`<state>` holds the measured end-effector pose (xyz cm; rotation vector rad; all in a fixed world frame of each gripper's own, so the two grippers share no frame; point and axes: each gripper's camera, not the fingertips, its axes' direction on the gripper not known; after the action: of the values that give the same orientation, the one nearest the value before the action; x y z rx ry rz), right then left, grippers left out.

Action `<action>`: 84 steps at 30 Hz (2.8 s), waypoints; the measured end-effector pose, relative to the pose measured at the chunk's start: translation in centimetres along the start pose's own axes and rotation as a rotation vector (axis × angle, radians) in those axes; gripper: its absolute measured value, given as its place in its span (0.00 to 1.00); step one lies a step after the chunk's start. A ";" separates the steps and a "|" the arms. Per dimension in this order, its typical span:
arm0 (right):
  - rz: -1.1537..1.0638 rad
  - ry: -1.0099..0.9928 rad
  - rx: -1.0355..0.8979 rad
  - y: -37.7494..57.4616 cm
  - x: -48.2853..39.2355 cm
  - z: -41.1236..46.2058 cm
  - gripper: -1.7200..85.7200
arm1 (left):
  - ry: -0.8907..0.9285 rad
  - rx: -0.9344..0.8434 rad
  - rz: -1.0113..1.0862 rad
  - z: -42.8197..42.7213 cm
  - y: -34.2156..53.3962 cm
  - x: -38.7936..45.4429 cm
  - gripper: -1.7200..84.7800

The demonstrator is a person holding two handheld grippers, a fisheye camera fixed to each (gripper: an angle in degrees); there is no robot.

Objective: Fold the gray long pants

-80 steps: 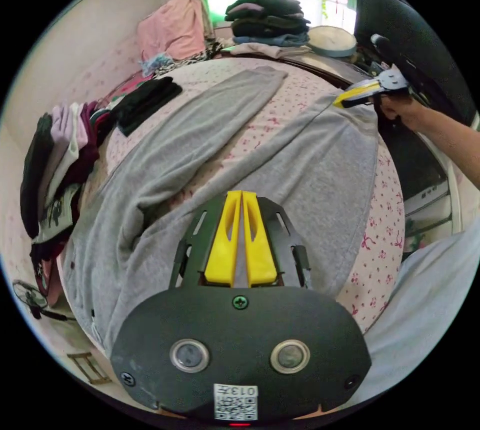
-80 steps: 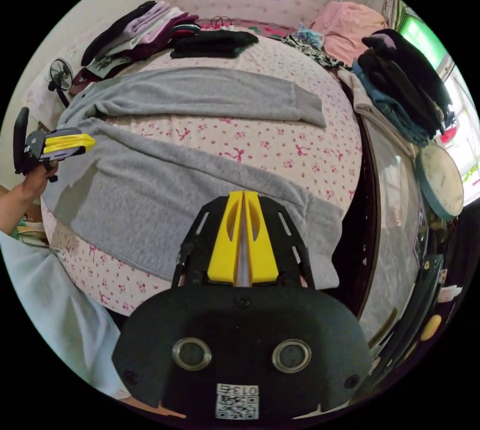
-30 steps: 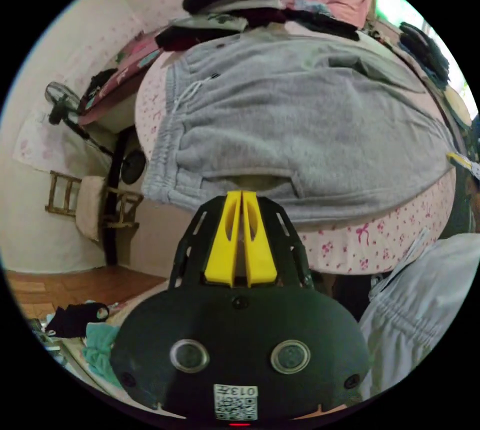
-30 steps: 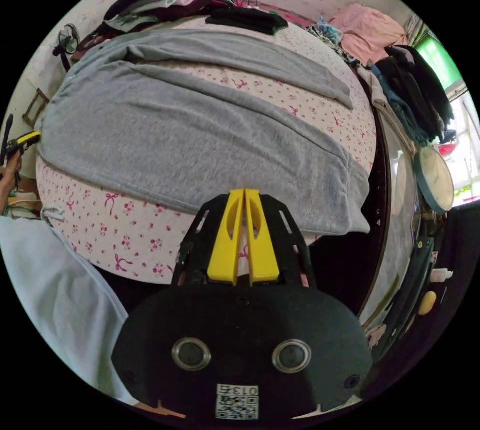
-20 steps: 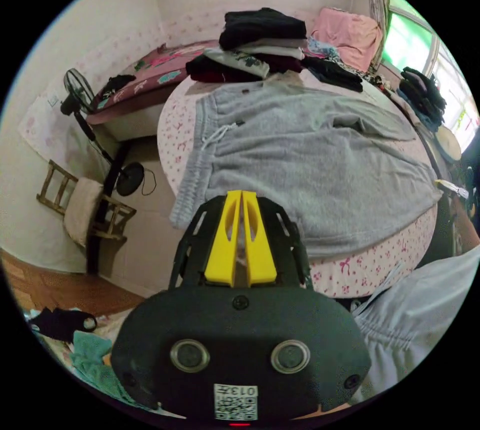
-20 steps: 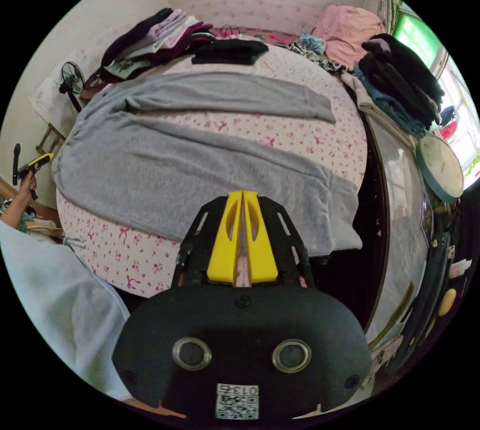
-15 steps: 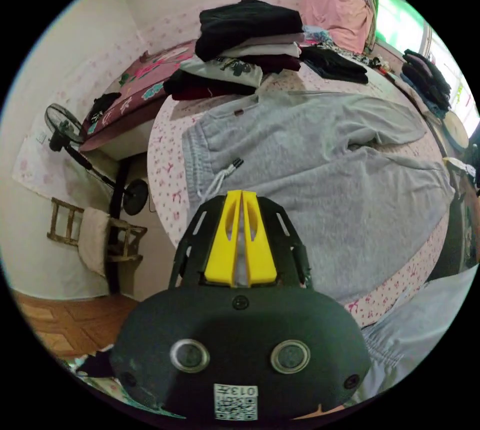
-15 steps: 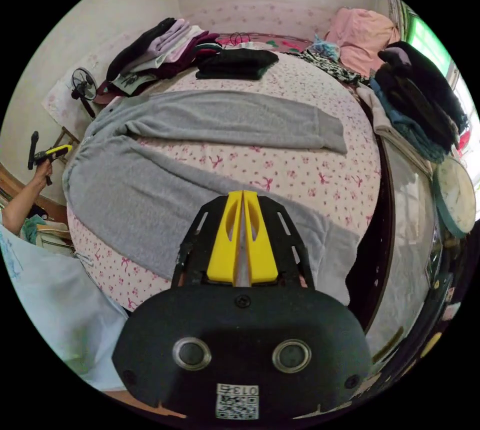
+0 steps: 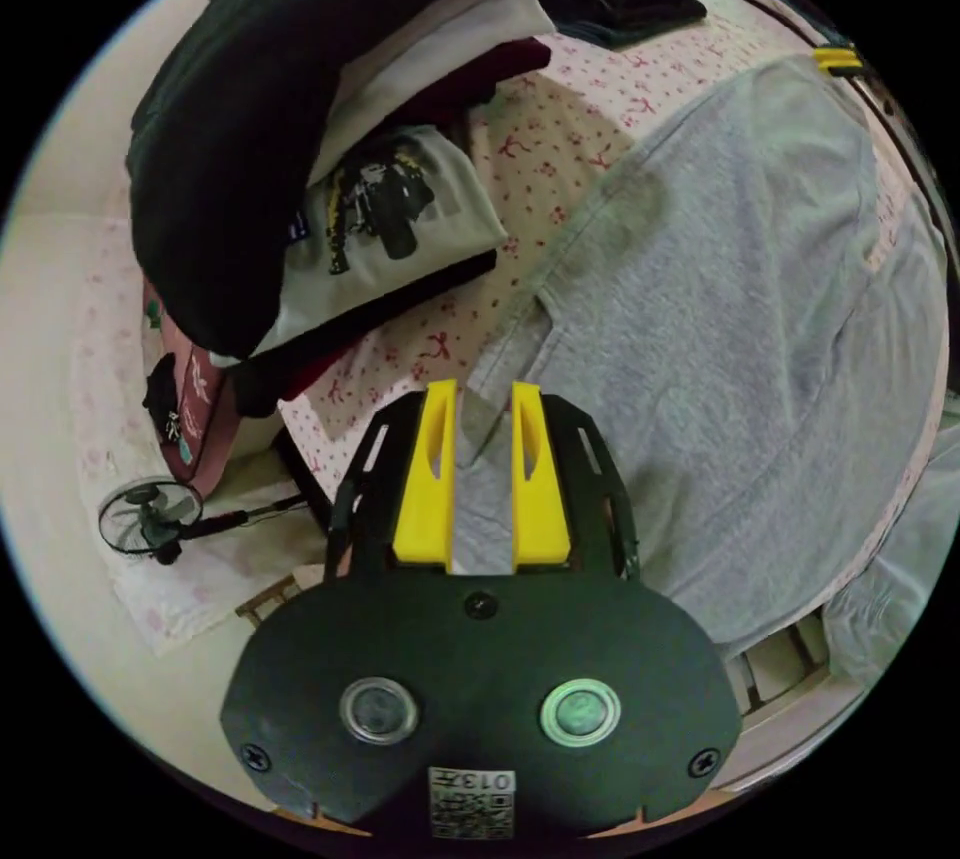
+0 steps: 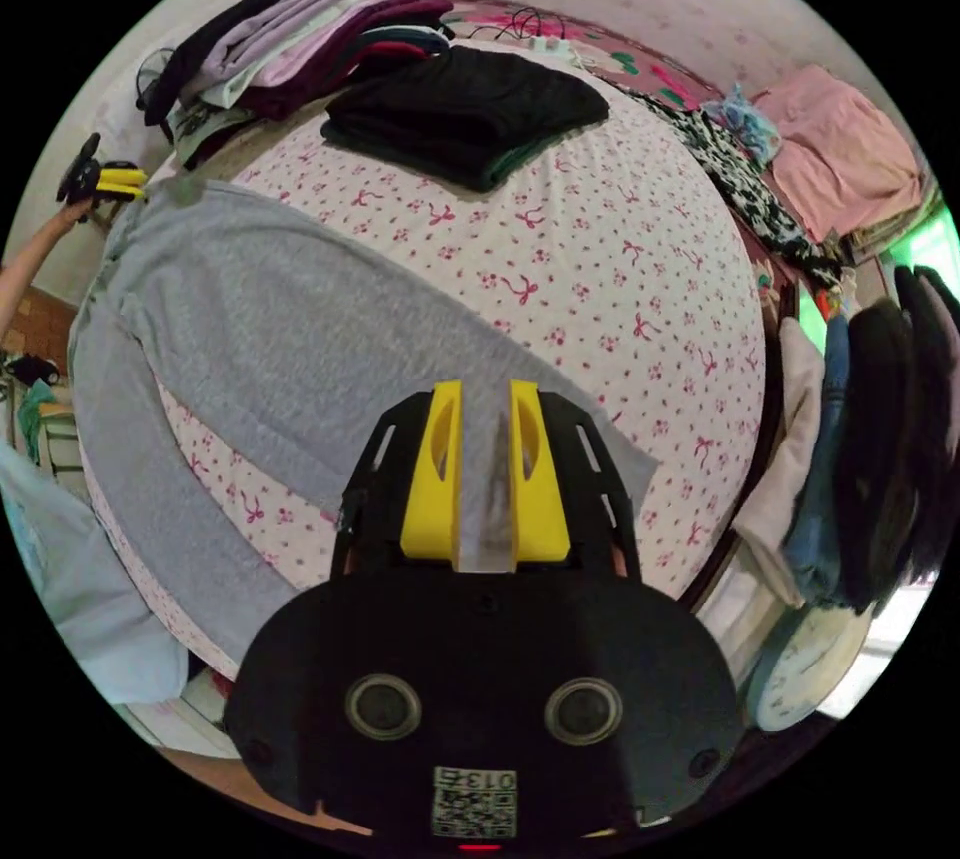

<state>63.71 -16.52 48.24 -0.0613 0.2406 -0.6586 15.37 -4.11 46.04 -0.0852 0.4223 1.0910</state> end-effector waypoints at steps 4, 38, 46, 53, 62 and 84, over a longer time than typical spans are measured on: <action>-0.098 -0.004 -0.060 -3.4 1.0 1.2 0.12 | 0.036 -0.051 0.036 1.4 -2.2 -1.0 0.15; 0.089 0.238 0.137 16.8 -16.1 -12.2 0.04 | -0.088 0.299 -0.192 -14.1 22.7 14.0 0.03; 0.203 0.247 0.016 28.6 -24.6 -6.5 0.04 | -0.016 0.119 -0.233 -7.2 30.0 24.5 0.03; 0.242 0.185 -0.085 32.5 -25.7 -2.1 0.04 | 0.010 0.075 -0.247 -4.9 30.2 26.2 0.03; 0.288 0.181 -0.009 39.3 -27.0 -2.4 0.05 | -0.014 0.115 -0.194 -6.8 33.9 29.5 0.03; 0.389 0.148 0.065 52.4 -27.0 -3.1 0.10 | -0.074 0.160 -0.337 -7.6 36.8 35.8 0.04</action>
<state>73.68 41.44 43.78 0.0953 0.3629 -0.2830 -5.02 41.08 30.78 0.0253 0.4097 0.7237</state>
